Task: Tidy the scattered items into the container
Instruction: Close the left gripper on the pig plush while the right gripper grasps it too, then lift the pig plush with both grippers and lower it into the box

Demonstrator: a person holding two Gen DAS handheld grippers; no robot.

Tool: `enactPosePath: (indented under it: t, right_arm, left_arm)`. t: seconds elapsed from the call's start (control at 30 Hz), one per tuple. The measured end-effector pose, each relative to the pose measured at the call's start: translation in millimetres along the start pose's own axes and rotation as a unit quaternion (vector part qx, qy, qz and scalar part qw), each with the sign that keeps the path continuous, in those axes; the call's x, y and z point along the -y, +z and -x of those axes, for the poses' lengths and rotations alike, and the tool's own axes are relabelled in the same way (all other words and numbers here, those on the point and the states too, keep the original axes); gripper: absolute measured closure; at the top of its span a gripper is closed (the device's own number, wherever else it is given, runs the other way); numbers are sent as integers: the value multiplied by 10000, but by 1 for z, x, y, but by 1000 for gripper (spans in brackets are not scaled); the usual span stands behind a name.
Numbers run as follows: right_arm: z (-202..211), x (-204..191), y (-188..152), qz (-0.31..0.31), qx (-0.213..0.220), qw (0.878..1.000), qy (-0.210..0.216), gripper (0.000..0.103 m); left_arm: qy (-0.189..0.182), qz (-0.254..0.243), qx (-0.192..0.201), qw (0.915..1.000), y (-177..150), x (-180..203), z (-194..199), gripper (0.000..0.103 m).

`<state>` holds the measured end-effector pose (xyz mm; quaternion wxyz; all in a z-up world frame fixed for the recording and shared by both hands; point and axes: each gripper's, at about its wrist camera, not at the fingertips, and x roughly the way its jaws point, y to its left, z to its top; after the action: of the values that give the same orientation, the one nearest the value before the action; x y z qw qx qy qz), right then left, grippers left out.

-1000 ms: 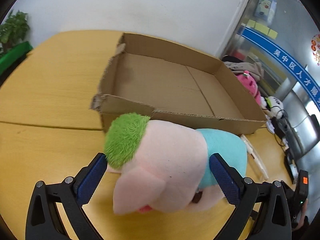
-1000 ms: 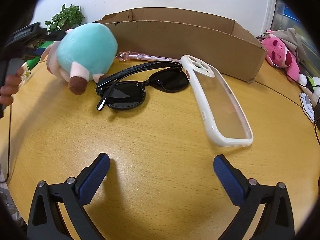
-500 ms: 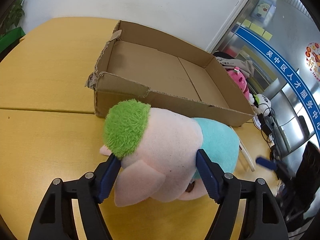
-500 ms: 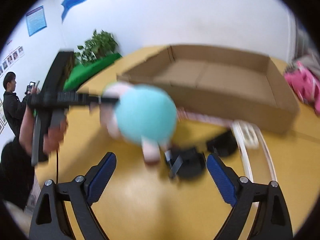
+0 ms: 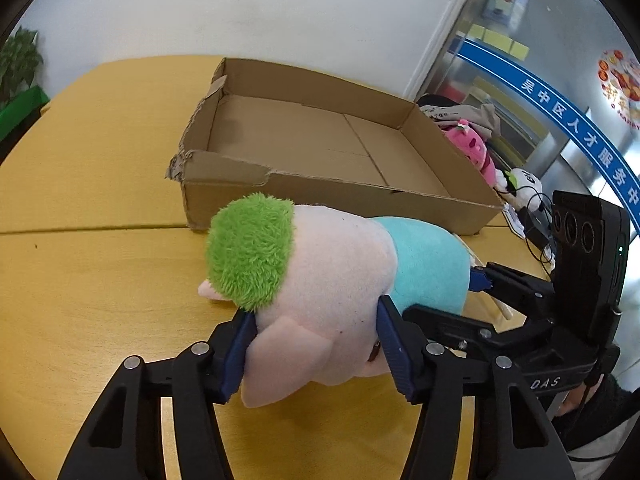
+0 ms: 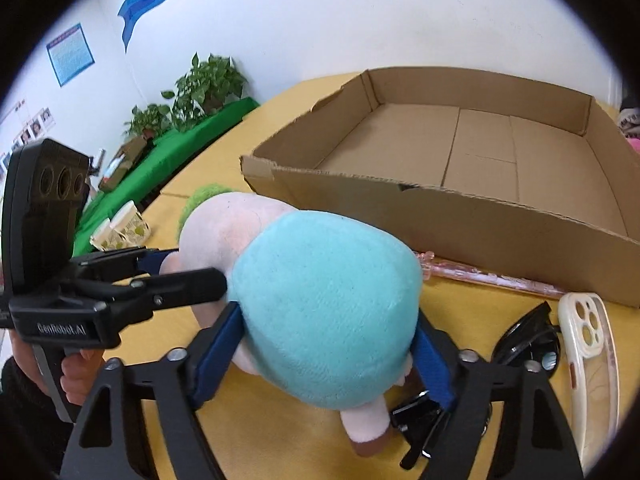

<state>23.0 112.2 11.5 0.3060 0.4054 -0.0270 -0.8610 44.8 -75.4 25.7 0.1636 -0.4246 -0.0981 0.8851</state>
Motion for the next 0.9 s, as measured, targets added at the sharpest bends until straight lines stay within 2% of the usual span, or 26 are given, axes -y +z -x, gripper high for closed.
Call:
enactPosePath:
  t: [0.1, 0.27, 0.5, 0.7, 0.9]
  right_arm:
    - [24, -5, 4, 123, 387, 9992, -64, 31]
    - [78, -16, 38, 363, 1241, 9914, -207, 35]
    - [144, -26, 122, 1012, 2269, 9664, -659, 35]
    - [168, -18, 199, 1188, 2565, 9566, -706, 35]
    - [155, -5, 263, 1295, 2600, 9535, -804, 36]
  left_arm:
    - [69, -245, 253, 9994, 11, 17, 18, 42]
    - [99, -713, 947, 9929, 54, 49, 61, 42]
    - [153, -1304, 1885, 9732, 146, 87, 111, 42]
    - [280, -1454, 2231, 9635, 228, 94, 127, 42]
    - [339, -1401, 2205, 9647, 296, 78, 110, 42]
